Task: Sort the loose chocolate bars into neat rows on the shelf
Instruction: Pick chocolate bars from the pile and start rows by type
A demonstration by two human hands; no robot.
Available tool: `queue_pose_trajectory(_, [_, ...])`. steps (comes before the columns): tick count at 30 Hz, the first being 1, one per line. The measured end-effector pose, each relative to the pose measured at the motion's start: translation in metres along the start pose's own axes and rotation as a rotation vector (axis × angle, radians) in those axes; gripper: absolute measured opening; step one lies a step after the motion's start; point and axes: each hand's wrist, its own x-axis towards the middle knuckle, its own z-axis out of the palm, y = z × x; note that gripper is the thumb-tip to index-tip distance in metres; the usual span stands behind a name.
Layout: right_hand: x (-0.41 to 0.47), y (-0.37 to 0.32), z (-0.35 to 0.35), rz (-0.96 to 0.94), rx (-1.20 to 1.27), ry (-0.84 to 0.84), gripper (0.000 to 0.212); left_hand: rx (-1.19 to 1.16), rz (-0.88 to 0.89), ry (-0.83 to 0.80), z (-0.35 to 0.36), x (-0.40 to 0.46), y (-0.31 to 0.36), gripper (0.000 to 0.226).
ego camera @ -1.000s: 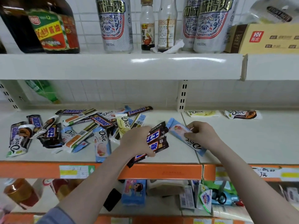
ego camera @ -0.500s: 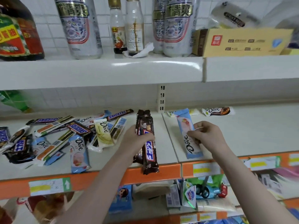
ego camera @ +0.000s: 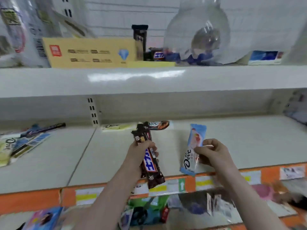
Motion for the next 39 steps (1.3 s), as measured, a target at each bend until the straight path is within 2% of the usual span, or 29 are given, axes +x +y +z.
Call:
queue_pose_trajectory(5, [0.036, 0.001, -0.078, 0.049, 0.082, -0.018, 0.019, 0.098, 0.012, 0.009, 0.089, 0.011, -0.027, 0.024])
queue_pose_trajectory(9, [0.065, -0.005, -0.1, 0.053, 0.292, -0.062, 0.023, 0.169, 0.008, 0.038, 0.124, 0.025, -0.033, 0.029])
queue_pose_trajectory(13, [0.087, -0.007, -0.099, 0.057, 0.416, -0.137, 0.024, 0.179, -0.023, 0.032, 0.139, 0.038, -0.032, 0.038])
queue_pose_trajectory(19, [0.104, -0.005, -0.089, 0.077, 0.43, -0.184, 0.021, 0.249, -0.04, -0.034, 0.141, 0.059, -0.026, 0.045])
queue_pose_trajectory(24, [0.114, 0.004, -0.093, 0.095, 0.427, -0.233, 0.014, 0.321, -0.037, -0.03, 0.139, 0.068, -0.025, 0.036])
queue_pose_trajectory(27, [0.124, 0.005, -0.107, 0.083, 0.455, -0.227, 0.017, 0.322, -0.015, -0.022, 0.141, 0.071, -0.023, 0.03])
queue_pose_trajectory(29, [0.135, 0.005, -0.119, 0.067, 0.398, -0.188, 0.025, 0.31, 0.004, -0.022, 0.143, 0.071, -0.022, 0.027])
queue_pose_trajectory(31, [0.145, 0.002, -0.129, 0.006, 0.241, -0.209, 0.029, 0.299, 0.013, -0.023, 0.146, 0.072, -0.021, 0.024])
queue_pose_trajectory(36, [0.163, -0.004, -0.145, -0.165, -0.221, -0.419, 0.03, 0.242, 0.011, 0.038, 0.155, 0.077, -0.022, 0.023])
queue_pose_trajectory(39, [0.171, -0.002, -0.148, -0.294, -0.483, -0.536, 0.041, 0.216, -0.035, 0.077, 0.156, 0.078, -0.026, 0.018])
